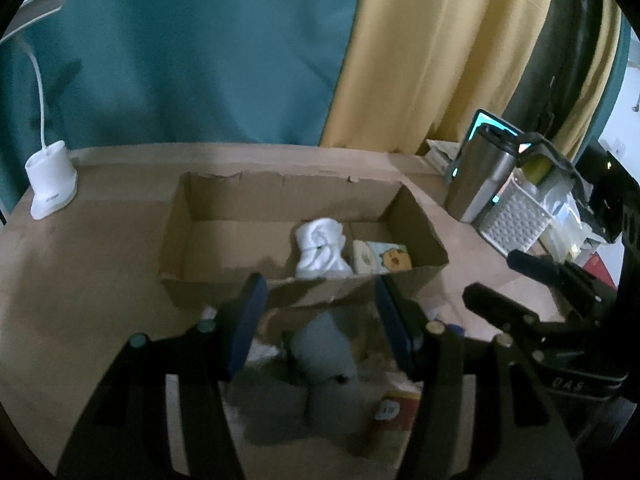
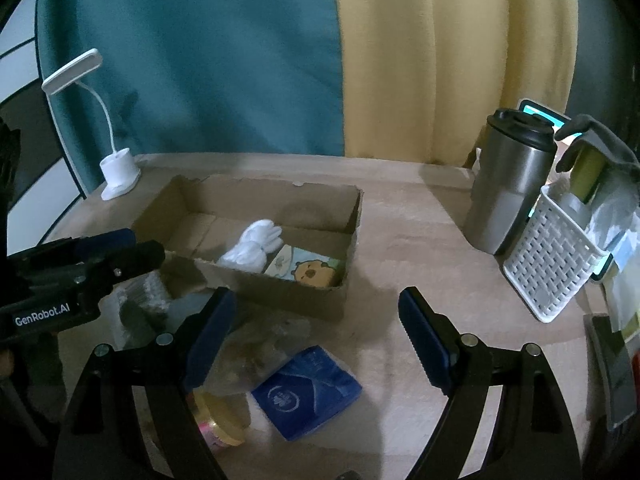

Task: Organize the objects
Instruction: 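Open the left gripper to drop the white sock into the cardboard box, then move both grippers back toward the grey socks and red-and-gold can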

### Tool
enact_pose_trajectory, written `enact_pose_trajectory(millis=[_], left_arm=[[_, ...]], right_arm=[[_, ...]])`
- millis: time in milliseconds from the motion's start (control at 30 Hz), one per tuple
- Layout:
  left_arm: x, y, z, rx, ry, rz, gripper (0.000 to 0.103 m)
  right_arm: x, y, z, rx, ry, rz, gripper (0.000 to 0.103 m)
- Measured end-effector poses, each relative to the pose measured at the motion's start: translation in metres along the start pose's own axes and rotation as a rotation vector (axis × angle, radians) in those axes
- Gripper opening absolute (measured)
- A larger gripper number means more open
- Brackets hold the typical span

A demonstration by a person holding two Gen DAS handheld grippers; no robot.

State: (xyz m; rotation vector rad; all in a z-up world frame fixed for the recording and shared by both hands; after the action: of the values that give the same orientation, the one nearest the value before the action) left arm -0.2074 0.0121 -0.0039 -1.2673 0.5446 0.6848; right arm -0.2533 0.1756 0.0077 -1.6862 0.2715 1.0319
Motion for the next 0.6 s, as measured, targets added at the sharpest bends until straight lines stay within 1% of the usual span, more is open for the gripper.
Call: enact_pose_trajectory(millis=[467,567,600], left_arm=[[0.018,-0.017,-0.011,-0.004,-0.007,-0.004,0.060],[0.020,-0.020,-0.011,-0.003,-0.008,-0.002,0.061],[0.021,-0.021,-0.011,-0.002,-0.007,-0.001,0.062]], right_arm=[[0.010,-0.009,-0.015,-0.007,-0.024,0.000,0.086],[0.012,-0.011,-0.017,-0.007,-0.029,-0.001,0.086],[0.013,-0.012,-0.019,-0.008,-0.031,-0.001,0.086]])
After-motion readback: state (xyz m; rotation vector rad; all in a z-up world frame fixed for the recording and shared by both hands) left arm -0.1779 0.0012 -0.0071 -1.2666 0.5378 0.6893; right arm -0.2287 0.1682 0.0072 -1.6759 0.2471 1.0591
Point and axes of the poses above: each gripper's, at about its wrist camera, not at the fingertips, and y roughly the way its jaws point, z to its right, x to its underside, the point moved 4 cm from there along y, roughly the way its jaws point, and after that the axes turned 2 degrees about x, right-handed, at the moved point
